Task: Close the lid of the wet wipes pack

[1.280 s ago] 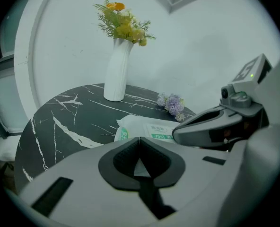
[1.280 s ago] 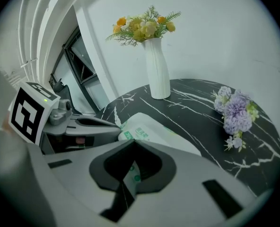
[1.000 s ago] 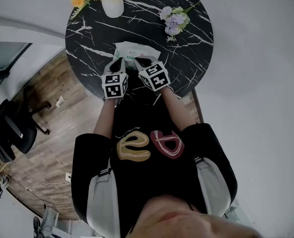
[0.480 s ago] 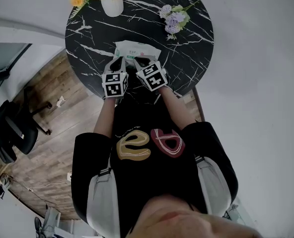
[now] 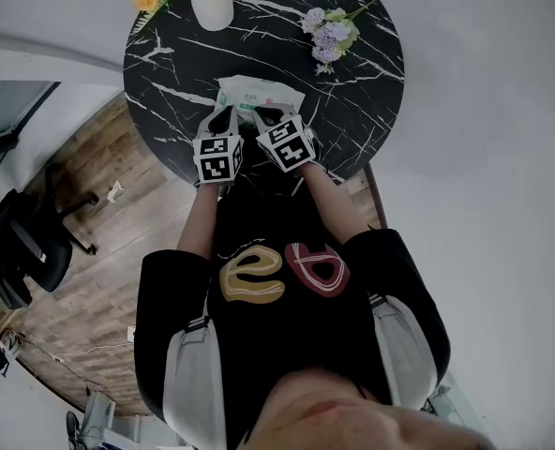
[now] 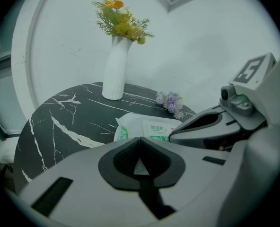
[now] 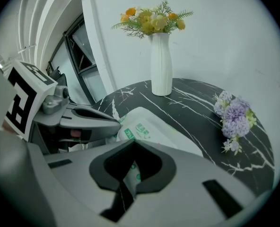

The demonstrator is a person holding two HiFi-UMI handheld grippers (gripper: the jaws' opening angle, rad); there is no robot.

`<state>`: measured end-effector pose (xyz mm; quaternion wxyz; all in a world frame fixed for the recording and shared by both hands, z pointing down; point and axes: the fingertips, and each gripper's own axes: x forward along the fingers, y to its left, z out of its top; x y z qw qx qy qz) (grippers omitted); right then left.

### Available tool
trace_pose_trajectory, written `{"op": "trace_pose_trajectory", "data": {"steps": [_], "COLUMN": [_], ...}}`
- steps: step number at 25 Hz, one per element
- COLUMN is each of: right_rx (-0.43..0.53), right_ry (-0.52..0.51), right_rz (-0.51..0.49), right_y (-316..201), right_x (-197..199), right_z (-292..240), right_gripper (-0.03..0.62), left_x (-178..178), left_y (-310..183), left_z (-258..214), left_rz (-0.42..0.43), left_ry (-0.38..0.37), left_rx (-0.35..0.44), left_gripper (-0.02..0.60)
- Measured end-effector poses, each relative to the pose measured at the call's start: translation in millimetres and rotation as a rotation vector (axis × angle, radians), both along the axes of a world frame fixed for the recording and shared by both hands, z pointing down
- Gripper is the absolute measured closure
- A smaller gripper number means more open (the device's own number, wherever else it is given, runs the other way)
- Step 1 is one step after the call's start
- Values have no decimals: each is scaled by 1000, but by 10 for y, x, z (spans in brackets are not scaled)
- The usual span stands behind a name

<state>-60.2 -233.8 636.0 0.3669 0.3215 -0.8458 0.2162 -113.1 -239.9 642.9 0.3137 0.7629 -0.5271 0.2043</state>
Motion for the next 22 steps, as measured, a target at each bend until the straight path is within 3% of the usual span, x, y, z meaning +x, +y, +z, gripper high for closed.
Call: {"op": "trace_pose_trajectory", "data": {"steps": [14, 22], "right_rx": [33, 29], "right_ry": [2, -129], "right_rz": [14, 76], "right_y": [-10, 12], "right_x": [-7, 66], "right_z": [6, -150], "right_gripper": [583, 579], "left_x": [-2, 23], "left_y": [10, 35], "left_z": [9, -174], "left_rz": [-3, -11], "left_ry": [-5, 15], "left_rx": [-3, 35], "left_gripper": [563, 563]}}
